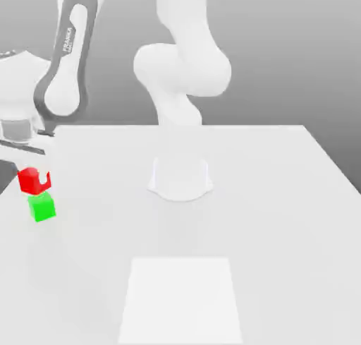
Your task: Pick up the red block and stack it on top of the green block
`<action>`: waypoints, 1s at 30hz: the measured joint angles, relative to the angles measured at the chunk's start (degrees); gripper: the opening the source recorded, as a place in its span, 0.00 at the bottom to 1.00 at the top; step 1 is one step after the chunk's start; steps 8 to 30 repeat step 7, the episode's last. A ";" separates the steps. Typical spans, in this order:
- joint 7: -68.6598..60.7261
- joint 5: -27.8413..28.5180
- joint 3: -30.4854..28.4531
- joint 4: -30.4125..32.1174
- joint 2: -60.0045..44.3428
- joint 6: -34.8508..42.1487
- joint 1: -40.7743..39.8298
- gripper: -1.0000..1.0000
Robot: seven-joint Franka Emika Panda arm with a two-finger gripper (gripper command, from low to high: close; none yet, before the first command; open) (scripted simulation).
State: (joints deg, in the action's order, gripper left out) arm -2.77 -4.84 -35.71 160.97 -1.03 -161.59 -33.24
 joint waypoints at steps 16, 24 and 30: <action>-6.56 -9.04 3.47 -0.39 -5.07 -3.62 -1.49 0.00; -6.56 -9.04 3.47 -0.39 -5.07 -3.62 -1.49 0.00; -6.56 -9.04 3.47 -0.39 -5.07 -3.62 -1.49 0.00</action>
